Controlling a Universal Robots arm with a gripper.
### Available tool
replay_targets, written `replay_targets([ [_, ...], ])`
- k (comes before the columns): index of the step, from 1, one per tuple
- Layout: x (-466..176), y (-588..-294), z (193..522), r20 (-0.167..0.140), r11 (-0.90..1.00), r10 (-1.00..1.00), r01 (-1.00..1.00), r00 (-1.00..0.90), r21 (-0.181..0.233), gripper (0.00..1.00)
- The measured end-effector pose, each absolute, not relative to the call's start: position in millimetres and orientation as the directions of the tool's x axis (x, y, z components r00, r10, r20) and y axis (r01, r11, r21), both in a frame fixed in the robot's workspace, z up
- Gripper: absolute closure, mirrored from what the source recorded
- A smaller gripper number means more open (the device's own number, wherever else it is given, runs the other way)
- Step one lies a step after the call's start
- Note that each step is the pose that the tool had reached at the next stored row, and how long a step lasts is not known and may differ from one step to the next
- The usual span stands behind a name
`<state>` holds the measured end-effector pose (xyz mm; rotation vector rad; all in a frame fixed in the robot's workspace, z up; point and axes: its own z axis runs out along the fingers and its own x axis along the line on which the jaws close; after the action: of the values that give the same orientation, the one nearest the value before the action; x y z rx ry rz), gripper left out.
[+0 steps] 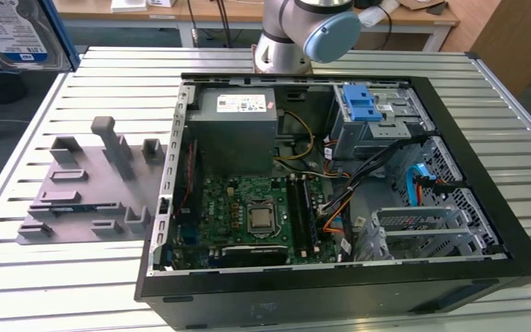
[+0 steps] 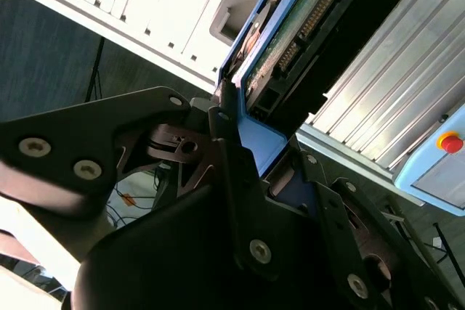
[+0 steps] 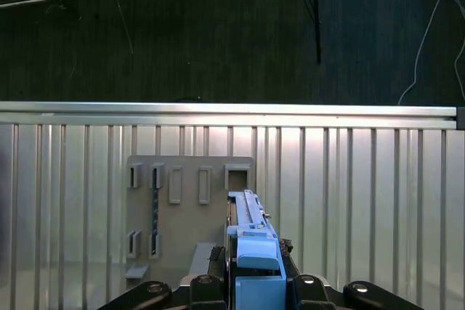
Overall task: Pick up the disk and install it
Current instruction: 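Pick up the disk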
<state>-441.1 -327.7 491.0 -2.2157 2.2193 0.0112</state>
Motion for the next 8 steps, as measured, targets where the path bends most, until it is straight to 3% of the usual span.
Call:
replay_targets([
  [8,-433.2,-327.7,491.0,-0.009,0.002,-1.0,-1.0,-0.002,0.001,0.64],
])
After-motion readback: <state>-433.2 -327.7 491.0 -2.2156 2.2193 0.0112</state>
